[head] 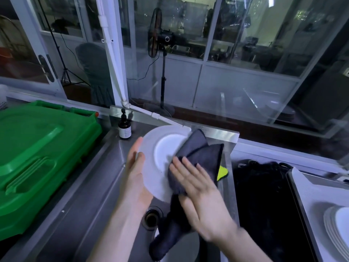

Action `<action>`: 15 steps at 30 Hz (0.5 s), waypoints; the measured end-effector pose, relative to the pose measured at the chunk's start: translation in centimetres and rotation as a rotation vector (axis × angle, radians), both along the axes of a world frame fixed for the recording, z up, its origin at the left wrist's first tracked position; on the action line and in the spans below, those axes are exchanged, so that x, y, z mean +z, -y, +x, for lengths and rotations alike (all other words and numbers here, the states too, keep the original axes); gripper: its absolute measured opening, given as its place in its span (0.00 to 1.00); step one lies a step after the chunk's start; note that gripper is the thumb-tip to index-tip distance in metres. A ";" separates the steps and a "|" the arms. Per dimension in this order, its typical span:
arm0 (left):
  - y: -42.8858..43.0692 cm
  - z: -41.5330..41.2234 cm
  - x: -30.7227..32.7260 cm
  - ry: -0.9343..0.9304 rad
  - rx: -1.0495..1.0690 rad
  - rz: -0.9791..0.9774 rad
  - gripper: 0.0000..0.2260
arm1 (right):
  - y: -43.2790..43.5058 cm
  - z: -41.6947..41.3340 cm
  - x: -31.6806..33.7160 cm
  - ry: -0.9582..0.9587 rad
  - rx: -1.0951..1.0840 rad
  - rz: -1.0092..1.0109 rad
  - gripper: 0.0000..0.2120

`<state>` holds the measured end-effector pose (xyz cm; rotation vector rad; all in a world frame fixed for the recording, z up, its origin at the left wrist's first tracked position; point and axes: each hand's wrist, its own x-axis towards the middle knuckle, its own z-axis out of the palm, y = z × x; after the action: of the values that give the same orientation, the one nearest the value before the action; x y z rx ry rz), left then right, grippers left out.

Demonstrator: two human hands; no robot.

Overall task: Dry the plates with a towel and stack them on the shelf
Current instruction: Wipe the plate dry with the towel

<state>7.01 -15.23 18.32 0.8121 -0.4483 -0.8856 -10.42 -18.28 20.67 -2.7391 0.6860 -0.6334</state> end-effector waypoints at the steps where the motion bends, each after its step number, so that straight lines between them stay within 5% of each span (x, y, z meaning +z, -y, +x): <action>1: 0.1 0.3 0.1 0.037 0.006 0.012 0.19 | -0.7 -0.3 -0.5 0.002 0.027 0.013 0.31; 9: 0.1 -0.3 -0.2 0.011 -0.013 0.020 0.15 | 3.1 1.5 0.6 0.053 -0.054 0.034 0.28; 15: -0.1 1.3 1.2 0.029 0.008 0.042 0.25 | 4.2 0.0 0.3 0.282 -0.236 0.257 0.26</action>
<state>8.35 -15.15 19.52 0.8658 -0.4532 -0.8788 -10.40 -22.45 21.00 -2.2953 0.9531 -0.8926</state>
